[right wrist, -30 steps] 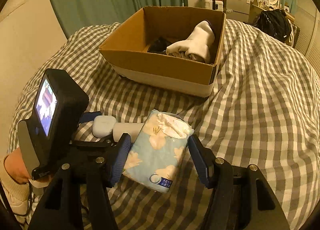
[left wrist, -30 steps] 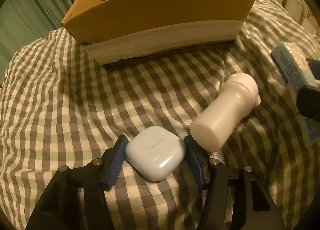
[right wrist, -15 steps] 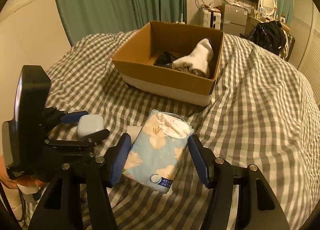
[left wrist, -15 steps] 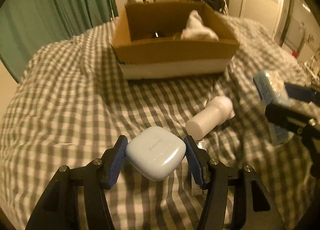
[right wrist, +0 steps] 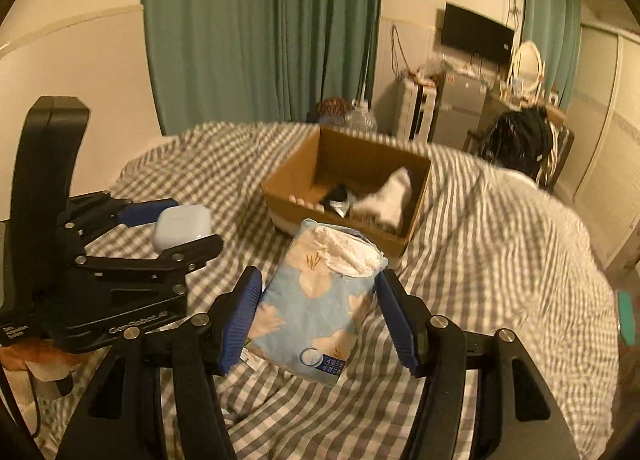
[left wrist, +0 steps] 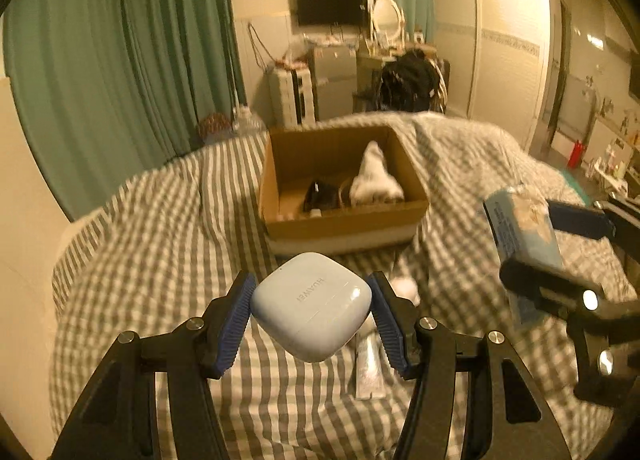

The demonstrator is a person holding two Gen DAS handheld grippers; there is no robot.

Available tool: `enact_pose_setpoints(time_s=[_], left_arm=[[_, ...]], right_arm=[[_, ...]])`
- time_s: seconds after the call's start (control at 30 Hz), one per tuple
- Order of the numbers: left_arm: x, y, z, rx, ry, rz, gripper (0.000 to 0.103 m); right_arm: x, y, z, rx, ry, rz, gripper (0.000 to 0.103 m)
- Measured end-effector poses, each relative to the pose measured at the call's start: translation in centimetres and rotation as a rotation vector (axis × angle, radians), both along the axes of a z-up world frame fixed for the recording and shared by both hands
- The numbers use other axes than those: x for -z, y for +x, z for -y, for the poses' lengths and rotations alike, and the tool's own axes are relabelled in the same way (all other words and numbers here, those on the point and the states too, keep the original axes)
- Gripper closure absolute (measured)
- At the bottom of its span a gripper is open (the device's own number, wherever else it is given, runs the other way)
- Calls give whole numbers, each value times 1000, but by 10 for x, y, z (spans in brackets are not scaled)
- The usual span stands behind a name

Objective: Organize objects
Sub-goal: 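Carry the earbud case and tissue pack into the box and release both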

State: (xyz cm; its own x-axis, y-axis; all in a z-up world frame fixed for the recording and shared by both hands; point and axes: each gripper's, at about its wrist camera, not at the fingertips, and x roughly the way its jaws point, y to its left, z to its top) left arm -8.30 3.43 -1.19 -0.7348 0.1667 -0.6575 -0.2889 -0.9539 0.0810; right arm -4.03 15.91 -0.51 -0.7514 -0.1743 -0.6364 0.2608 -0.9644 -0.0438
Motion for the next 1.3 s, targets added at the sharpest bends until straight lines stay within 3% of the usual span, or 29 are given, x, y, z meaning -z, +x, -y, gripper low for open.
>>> enact_pose_setpoints(time_s=[0.3,0.57,0.9,1.3], left_arm=[[-63,-22,-10,-25,10,-145,44],[-80,-82,-18,-44,21,-172,43],[-46,-174,-43,-50,2,-123,44],[33,-248,-56,-42,-26,-20,44]], right_arm=[[-59,-9,0,-20,13,-108,43],[-86,-64,-7,-17,-6,-134,43],[-70,-171,-35,30,-51,-81,43],[1,-272,-44,75,-29,20,44]])
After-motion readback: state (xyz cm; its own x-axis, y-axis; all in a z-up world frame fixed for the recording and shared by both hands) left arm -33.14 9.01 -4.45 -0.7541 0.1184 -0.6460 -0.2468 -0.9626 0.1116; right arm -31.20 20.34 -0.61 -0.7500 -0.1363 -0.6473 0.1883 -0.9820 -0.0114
